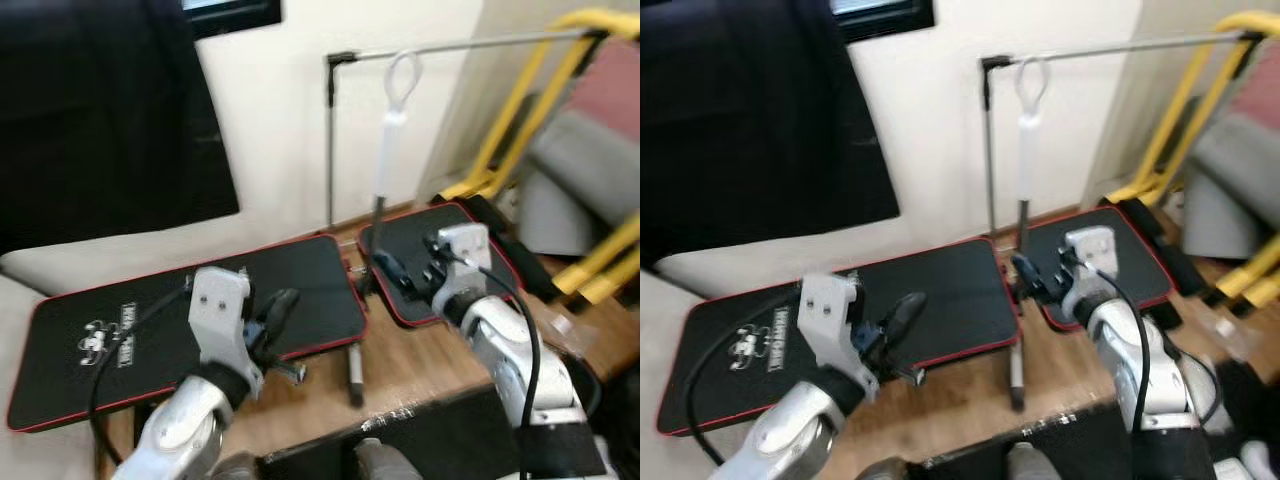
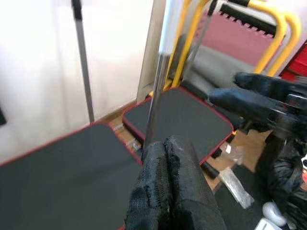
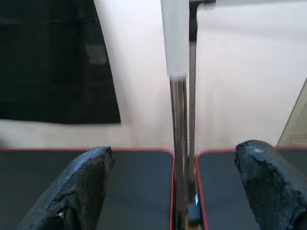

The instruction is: Sweep floor

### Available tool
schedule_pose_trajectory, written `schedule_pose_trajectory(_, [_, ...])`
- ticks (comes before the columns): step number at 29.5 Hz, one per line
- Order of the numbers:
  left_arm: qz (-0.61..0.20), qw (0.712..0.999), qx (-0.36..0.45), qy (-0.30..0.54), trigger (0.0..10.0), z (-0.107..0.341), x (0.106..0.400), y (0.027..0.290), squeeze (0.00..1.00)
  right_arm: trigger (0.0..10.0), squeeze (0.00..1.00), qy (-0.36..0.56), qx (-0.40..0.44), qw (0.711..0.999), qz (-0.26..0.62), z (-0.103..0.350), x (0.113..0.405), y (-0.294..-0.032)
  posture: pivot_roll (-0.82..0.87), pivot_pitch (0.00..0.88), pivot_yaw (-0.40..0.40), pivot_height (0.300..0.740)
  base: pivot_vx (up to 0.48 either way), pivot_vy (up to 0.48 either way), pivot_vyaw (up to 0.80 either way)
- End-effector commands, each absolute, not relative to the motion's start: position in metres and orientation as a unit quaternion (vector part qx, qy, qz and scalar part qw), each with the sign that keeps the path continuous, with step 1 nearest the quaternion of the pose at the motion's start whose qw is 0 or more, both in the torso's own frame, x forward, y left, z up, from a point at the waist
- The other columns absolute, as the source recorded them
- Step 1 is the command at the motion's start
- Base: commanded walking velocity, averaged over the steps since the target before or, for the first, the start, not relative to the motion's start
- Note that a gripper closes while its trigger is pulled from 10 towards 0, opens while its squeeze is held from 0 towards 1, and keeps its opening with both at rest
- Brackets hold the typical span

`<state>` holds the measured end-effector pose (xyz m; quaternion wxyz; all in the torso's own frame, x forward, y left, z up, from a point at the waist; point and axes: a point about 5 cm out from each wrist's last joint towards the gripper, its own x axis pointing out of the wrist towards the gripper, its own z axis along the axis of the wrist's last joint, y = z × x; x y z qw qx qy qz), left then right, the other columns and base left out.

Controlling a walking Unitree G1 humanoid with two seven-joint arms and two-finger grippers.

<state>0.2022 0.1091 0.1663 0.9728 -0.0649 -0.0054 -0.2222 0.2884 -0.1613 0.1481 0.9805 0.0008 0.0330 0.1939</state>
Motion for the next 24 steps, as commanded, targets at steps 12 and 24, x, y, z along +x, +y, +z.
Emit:
schedule_pose_trajectory(12, [-0.213,0.975,-0.051,0.026,10.0,0.146,0.204,0.116,0.0,10.0,0.0,0.044,-0.038,0.976,0.208,0.136,0.278,-0.144,-0.09,0.019,-0.034,0.74,0.0,0.0,-0.8])
schedule_pose_trajectory(24, [-0.2,0.979,-0.032,0.008,10.0,0.147,0.219,0.118,0.0,10.0,0.0,0.016,-0.067,0.975,0.21,0.145,0.294,-0.132,-0.08,0.0,-0.04,0.74,0.0,0.0,-0.8])
